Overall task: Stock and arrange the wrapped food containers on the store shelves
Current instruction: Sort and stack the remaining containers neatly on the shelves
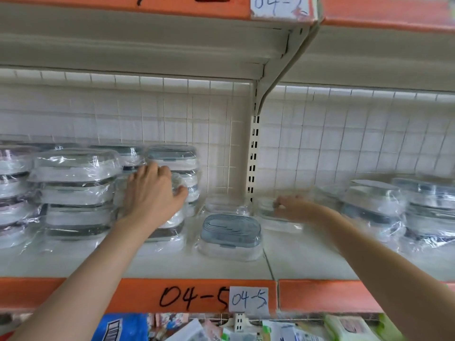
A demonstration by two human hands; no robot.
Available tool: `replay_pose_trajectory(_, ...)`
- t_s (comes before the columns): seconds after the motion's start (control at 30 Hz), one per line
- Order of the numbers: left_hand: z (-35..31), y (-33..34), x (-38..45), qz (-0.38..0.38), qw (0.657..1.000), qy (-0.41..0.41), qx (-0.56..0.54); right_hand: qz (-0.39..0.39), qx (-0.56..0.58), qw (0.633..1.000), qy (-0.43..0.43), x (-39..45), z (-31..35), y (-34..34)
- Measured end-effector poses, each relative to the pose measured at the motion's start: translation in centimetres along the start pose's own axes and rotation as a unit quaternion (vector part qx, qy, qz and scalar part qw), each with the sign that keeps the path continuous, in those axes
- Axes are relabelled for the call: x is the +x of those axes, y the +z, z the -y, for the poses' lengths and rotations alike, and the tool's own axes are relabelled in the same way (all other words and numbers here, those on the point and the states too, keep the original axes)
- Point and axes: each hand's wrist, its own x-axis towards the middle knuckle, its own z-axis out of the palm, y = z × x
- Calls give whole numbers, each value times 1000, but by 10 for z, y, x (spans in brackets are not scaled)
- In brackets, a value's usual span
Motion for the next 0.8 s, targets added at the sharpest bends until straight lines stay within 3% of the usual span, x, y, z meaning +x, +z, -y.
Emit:
replay_pose_trajectory(0.17, -14, -8, -5, -18, 997, 18, -71, -16, -78, 997, -16, -17, -6, -4)
replay_pose_trajectory(0.27, -4, -20, -10, -65, 985, 1, -158, -97, -47, 993, 40, -28, -1, -20)
replay_pose_trajectory(0.33, 8, -27, -12, -84, 971, -14, -222, -174, 40, 982, 56, -35, 15, -36)
replay_pose_trajectory(0.4, 19, -31, -18, -89, 963, -17, -253, -210, 139, 967, -20, -38, 46, -49)
replay_pose_trajectory(0.5, 30, -31, -32, -73, 965, -22, -253, -187, 255, 933, -172, -40, 111, -60)
replay_pose_trajectory(0.57, 38, -32, -41, -63, 967, -29, -243, -193, 288, 913, -216, -35, 151, -65)
replay_pose_trajectory(0.67, 48, -43, -48, -64, 974, -22, -215, -187, 275, 908, -254, -22, 195, -73)
replay_pose_trajectory(0.8, 48, -60, -51, -69, 976, 0, -208, -119, 180, 934, -284, -17, 215, -79)
